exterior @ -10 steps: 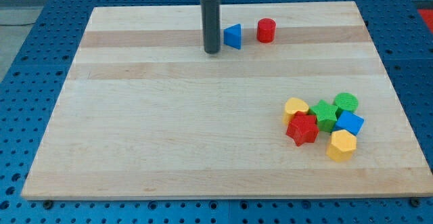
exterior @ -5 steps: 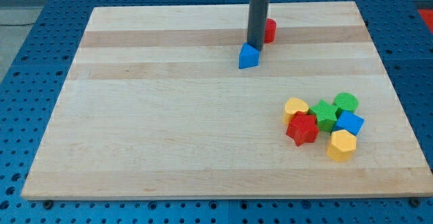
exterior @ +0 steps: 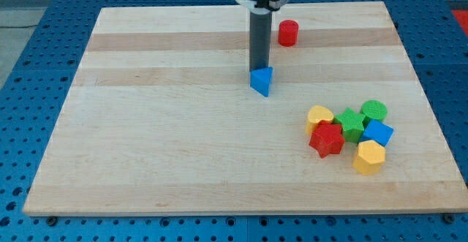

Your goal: Push blue triangle into group of blocks

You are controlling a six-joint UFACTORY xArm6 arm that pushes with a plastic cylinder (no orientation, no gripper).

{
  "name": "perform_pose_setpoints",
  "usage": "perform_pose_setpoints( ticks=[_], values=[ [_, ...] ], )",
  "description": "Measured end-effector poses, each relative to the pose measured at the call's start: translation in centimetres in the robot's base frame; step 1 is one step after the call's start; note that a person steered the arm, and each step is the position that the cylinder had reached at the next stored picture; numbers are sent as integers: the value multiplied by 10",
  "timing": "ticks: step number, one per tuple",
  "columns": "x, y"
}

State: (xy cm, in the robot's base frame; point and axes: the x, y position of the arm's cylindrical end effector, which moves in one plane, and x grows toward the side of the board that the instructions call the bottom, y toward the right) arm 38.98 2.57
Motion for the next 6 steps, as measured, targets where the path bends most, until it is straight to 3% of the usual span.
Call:
perform_pose_setpoints(
  ticks=[3,6],
  values=[
    [89,11],
    [123,10]
  ],
)
